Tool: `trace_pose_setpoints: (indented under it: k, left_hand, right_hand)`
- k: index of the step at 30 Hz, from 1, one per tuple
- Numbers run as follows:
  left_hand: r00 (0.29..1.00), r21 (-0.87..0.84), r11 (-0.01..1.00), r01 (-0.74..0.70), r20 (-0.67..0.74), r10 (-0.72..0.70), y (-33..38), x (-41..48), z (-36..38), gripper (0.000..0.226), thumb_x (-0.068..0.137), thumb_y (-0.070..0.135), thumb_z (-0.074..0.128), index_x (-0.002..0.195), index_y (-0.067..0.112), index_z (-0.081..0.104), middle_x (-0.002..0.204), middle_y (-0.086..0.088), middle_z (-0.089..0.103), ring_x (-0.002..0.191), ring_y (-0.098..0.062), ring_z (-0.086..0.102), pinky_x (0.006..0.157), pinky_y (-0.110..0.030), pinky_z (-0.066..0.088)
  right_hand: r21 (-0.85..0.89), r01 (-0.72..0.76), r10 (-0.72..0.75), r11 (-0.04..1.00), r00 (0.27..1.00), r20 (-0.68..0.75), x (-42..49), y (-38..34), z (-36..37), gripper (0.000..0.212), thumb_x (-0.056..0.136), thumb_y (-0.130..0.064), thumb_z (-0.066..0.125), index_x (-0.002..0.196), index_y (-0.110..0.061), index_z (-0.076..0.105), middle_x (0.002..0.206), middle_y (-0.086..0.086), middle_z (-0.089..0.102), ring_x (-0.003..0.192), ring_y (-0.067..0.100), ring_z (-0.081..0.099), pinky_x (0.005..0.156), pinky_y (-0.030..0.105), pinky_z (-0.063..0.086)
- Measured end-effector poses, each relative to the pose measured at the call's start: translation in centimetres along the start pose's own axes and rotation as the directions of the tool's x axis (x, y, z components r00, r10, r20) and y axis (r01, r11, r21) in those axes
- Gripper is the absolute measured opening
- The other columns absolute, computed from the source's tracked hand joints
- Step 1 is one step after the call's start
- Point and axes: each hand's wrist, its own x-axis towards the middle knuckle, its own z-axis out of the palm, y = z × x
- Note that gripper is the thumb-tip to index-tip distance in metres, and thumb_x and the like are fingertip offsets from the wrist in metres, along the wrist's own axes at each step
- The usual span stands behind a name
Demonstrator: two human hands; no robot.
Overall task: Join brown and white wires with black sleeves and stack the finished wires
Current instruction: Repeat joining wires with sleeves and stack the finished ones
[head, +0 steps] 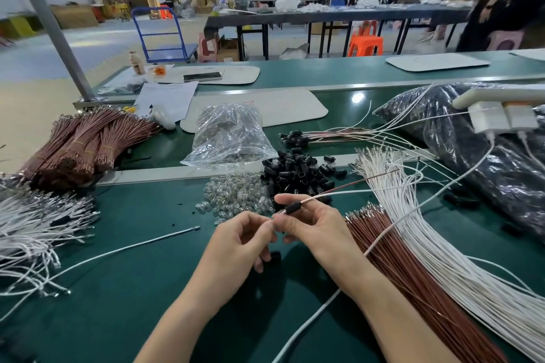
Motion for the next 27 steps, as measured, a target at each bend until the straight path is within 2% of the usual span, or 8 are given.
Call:
trace_pose_setpoints:
  k: [5,8,11,15,19,24,25,27]
  left_hand:
    - [0.999,0.042,0.999,-0.019,-0.026,0.021,0.0,0.1,0.0,0.016,0.100,0.025,0.062,0.087,0.021,0.070,0.073,-0.001,0.071,0.049,-0.009,0.054,0.050,-0.022,0.046]
    - [0.988,0.217,0.975,-0.050,-0.134,0.080,-0.7,0.1,-0.6,0.017,0.100,0.040,0.057,0.088,0.033,0.067,0.078,0.009,0.070,0.059,-0.006,0.057,0.057,-0.021,0.047]
    - [0.945,0.608,0.793,-0.024,-0.244,0.216,-1.2,0.2,-1.4,0.011,0.099,0.045,0.052,0.098,0.040,0.062,0.084,0.022,0.063,0.077,-0.004,0.056,0.063,-0.023,0.042]
    - [0.948,0.744,0.667,-0.054,-0.171,0.268,-1.5,0.8,-1.0,0.025,0.099,0.037,0.060,0.121,0.027,0.068,0.101,0.009,0.060,0.095,-0.016,0.057,0.086,-0.036,0.047]
    - [0.953,0.808,0.586,-0.058,-0.129,0.273,-1.4,1.3,-0.7,0.024,0.099,0.038,0.061,0.120,0.029,0.070,0.098,0.004,0.055,0.096,-0.021,0.057,0.087,-0.036,0.044]
    - [0.938,0.812,0.579,-0.078,-0.137,0.319,-1.2,1.5,-0.4,0.012,0.099,0.029,0.060,0.105,0.024,0.069,0.099,0.005,0.061,0.095,-0.020,0.060,0.085,-0.034,0.041]
    - [0.937,0.783,0.617,-0.085,-0.148,0.317,-1.2,1.3,-0.4,0.010,0.100,0.029,0.059,0.105,0.025,0.067,0.099,0.008,0.065,0.094,-0.018,0.061,0.085,-0.033,0.042]
    - [0.945,0.552,0.828,-0.097,-0.209,0.251,-0.9,0.9,-0.1,0.006,0.102,0.031,0.056,0.102,0.032,0.062,0.091,0.013,0.069,0.086,-0.012,0.063,0.079,-0.028,0.047]
  right_hand:
    - [0.018,0.011,-0.010,1.000,1.000,-0.022,0.2,0.1,0.0,0.027,0.085,-0.015,0.078,0.107,-0.030,0.075,0.081,0.003,0.073,0.076,0.011,0.069,0.071,0.021,0.056]
    - [0.076,0.016,-0.010,0.997,0.997,-0.070,0.3,0.2,0.1,0.029,0.088,-0.005,0.074,0.110,-0.025,0.072,0.076,0.003,0.071,0.077,0.011,0.070,0.074,0.022,0.058]
    - [0.176,-0.006,0.025,0.984,0.994,-0.109,0.4,0.2,-0.2,0.029,0.089,-0.003,0.072,0.113,-0.020,0.070,0.081,0.007,0.073,0.080,0.016,0.072,0.076,0.025,0.059]
    - [0.300,-0.022,0.066,0.954,0.988,-0.138,0.5,0.2,-0.3,0.028,0.088,-0.002,0.072,0.113,-0.015,0.069,0.084,0.011,0.074,0.080,0.019,0.073,0.075,0.027,0.060]
    - [0.384,-0.022,0.086,0.923,0.985,-0.150,0.6,0.2,-0.5,0.028,0.087,0.000,0.070,0.114,-0.011,0.068,0.083,0.012,0.072,0.080,0.020,0.072,0.074,0.027,0.060]
    - [0.427,-0.013,0.082,0.904,0.986,-0.144,0.5,0.0,-0.5,0.042,0.074,-0.011,0.076,0.115,-0.010,0.067,0.081,0.011,0.072,0.079,0.019,0.072,0.073,0.025,0.059]
    - [0.436,-0.013,0.085,0.900,0.986,-0.145,0.5,0.0,-0.5,0.044,0.072,-0.012,0.076,0.115,-0.009,0.066,0.081,0.011,0.072,0.078,0.018,0.072,0.072,0.025,0.059]
    - [0.454,-0.012,0.087,0.891,0.986,-0.145,0.6,-0.1,-0.5,0.046,0.070,-0.012,0.076,0.115,-0.009,0.066,0.079,0.010,0.072,0.077,0.017,0.072,0.072,0.025,0.059]
